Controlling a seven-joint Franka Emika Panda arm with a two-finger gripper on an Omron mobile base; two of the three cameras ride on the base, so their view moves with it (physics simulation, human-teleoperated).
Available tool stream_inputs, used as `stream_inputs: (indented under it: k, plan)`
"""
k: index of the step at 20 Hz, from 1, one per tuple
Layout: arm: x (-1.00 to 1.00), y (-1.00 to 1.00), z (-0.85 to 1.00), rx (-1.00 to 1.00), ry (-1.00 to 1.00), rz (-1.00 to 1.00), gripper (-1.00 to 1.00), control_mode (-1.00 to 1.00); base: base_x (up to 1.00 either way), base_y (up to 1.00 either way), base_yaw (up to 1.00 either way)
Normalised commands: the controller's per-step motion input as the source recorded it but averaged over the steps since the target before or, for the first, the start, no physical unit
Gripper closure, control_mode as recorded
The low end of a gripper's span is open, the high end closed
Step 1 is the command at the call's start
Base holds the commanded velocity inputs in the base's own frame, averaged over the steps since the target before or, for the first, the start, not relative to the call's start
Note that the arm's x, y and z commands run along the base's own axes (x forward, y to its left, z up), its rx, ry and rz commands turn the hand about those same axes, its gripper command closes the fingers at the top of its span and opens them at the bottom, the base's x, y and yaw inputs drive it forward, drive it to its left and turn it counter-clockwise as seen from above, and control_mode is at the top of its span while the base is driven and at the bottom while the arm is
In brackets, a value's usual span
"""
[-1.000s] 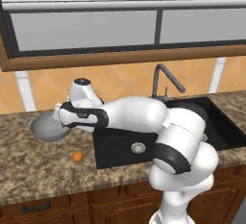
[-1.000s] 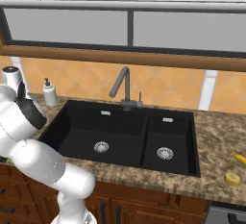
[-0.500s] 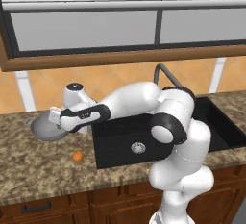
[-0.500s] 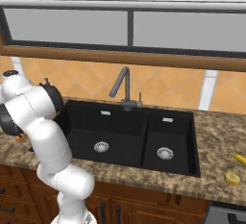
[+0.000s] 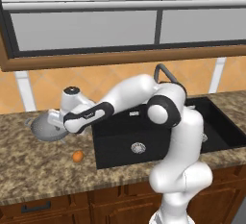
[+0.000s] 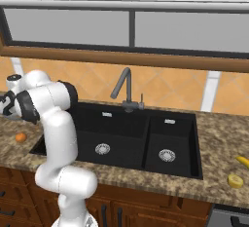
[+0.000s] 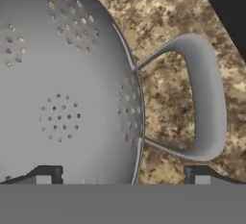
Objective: Put the colander in the sink, put the kiwi, tangerine, banana in the colander, and turn on the sink faucet and pour water over the colander.
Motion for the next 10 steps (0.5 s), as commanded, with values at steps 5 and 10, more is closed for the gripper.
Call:
stream_inputs:
  k: [5,10]
  plan:
    - [0.30,0.13,-0.22,0.00,0.00,0.00,-1.00,-1.00,0.00,0.00,0.00]
    - [0.11,0.03,-0.21,0.00,0.00,0.00,1.00,-1.00,0.00,0.00,0.00]
